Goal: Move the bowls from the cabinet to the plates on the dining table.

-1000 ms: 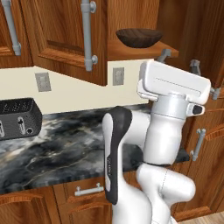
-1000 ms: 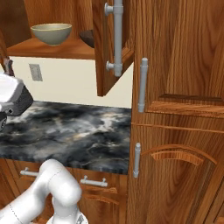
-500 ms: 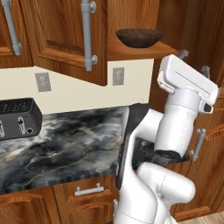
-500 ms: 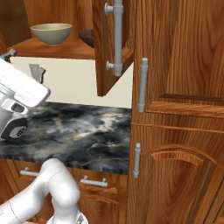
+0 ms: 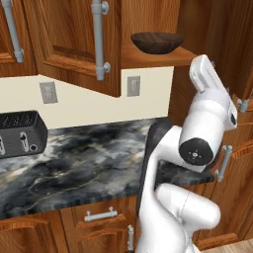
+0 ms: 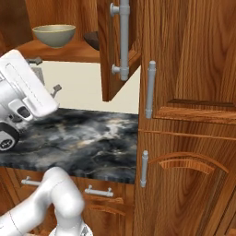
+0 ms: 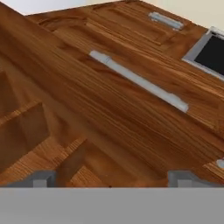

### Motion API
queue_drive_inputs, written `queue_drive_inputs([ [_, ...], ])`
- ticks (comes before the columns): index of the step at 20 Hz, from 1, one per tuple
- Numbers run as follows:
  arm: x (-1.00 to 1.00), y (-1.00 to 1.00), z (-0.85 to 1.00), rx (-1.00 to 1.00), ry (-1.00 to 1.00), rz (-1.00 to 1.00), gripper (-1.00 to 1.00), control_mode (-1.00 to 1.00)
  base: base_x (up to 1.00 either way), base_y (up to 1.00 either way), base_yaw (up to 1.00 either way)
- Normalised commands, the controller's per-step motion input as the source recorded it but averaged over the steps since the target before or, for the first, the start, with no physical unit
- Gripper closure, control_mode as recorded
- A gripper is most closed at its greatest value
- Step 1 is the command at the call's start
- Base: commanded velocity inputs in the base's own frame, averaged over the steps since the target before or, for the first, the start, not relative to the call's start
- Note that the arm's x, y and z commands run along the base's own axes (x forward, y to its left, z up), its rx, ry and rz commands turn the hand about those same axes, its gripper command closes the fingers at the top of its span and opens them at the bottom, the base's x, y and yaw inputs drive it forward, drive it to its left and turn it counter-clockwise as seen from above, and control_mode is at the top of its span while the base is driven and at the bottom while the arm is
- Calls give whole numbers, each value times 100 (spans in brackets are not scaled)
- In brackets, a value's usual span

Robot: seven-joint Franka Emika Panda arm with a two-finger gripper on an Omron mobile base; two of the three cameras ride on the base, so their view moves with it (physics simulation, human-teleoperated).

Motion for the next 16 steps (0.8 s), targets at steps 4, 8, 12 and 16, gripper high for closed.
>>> queue_drive_inputs([
  [4,0,0,-52,35,34,16,-100,-100,0,0,0],
  [8,0,0,-14,26,24,21,-100,-100,0,0,0],
  [12,2,-6,24,24,7,36,-100,-100,0,0,0],
  [16,24,0,27,21,6,51,-100,-100,0,0,0],
])
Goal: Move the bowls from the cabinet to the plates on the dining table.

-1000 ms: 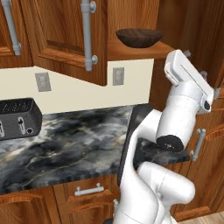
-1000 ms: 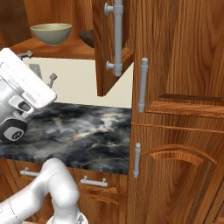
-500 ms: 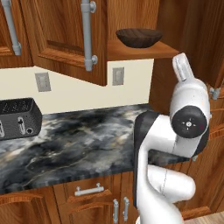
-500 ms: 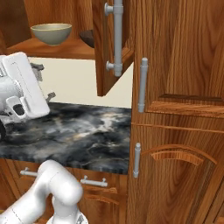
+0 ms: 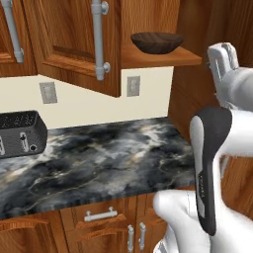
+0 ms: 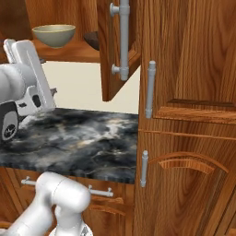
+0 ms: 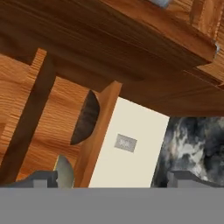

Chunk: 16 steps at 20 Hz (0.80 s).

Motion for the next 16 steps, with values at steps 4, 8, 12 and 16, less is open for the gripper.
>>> queue_drive_inputs([
  [4,52,0,-1,11,7,51,-100,-100,0,0,0],
  [8,72,8,-16,3,6,42,-100,-100,0,0,0],
  [12,80,29,-21,0,7,35,-100,-100,0,0,0],
  [16,70,54,-22,0,6,27,-100,-100,0,0,0],
])
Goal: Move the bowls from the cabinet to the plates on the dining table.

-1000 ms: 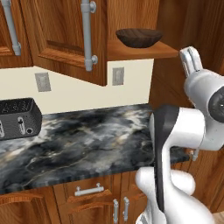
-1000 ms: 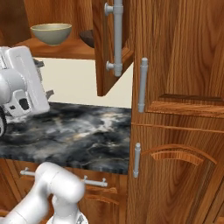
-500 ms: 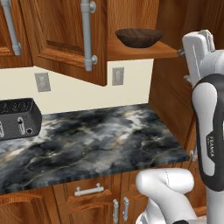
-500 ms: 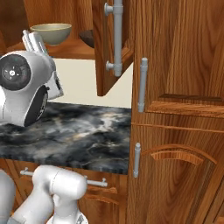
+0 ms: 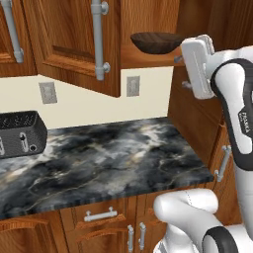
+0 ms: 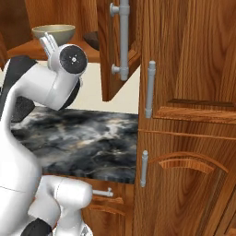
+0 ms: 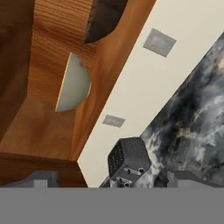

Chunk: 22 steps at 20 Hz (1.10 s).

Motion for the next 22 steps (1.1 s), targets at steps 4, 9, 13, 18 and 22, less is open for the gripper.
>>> queue_drive_inputs([
  [4,66,70,-23,-6,6,20,-100,-100,0,0,0],
  [9,61,63,-17,-8,4,13,-100,-100,0,0,0],
  [13,67,27,-5,-5,2,9,-100,-100,0,0,0],
  [18,58,12,0,-2,0,9,-100,-100,0,0,0],
  [22,40,53,0,0,0,14,-100,-100,0,0,0],
])
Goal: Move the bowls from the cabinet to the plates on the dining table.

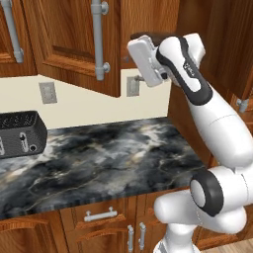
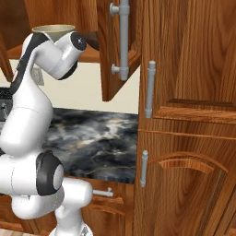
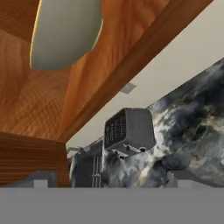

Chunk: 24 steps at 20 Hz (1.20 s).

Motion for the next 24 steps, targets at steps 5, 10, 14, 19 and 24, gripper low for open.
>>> queue_drive_inputs([
  [5,34,70,0,-1,0,13,-100,-100,0,0,0],
  [10,33,67,0,-1,0,13,-100,-100,0,0,0],
  [14,14,73,0,0,0,15,-100,-100,0,0,0],
  [19,1,84,0,0,0,17,-100,-100,0,0,0],
  [24,-3,95,0,0,0,19,-100,-100,0,0,0],
])
